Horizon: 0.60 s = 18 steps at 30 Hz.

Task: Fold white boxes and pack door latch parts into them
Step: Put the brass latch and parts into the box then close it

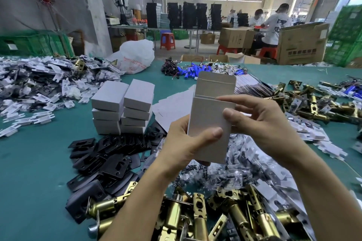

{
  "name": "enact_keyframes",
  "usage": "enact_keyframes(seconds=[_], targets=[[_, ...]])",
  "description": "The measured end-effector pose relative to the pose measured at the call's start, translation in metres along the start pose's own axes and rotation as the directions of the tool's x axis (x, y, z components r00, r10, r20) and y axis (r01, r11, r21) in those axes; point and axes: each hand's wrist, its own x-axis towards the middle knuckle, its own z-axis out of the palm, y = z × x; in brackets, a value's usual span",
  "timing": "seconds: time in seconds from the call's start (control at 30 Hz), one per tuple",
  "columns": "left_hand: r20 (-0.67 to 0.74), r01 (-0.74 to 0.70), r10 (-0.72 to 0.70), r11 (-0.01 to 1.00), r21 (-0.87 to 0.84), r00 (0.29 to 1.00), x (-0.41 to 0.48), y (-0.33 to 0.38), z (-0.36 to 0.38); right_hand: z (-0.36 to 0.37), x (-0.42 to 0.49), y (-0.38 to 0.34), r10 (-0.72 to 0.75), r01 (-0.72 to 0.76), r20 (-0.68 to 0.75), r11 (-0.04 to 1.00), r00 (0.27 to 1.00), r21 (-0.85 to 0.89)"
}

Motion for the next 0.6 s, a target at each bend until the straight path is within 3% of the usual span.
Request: enact_keyframes(seconds=[0.23,0.43,0.6], targets=[[0.006,0.049,-0.052,0.972,0.229,0.999,0.004,-0.012,0.001,-0.013,-0.008,0.026,0.022,-0.022,0.005,0.997,1.0,-0.076],[-0.015,-0.091,0.101,0.939,0.333,0.995,0.008,-0.017,-0.003,-0.022,-0.02,0.052,0.05,-0.052,-0.076,0.998,0.996,-0.022],[-0.013,-0.063,0.071,0.941,0.334,0.997,0.009,-0.017,-0.002,-0.019,-0.018,0.053,-0.004,0.004,-0.008,0.998,1.0,-0.059]])
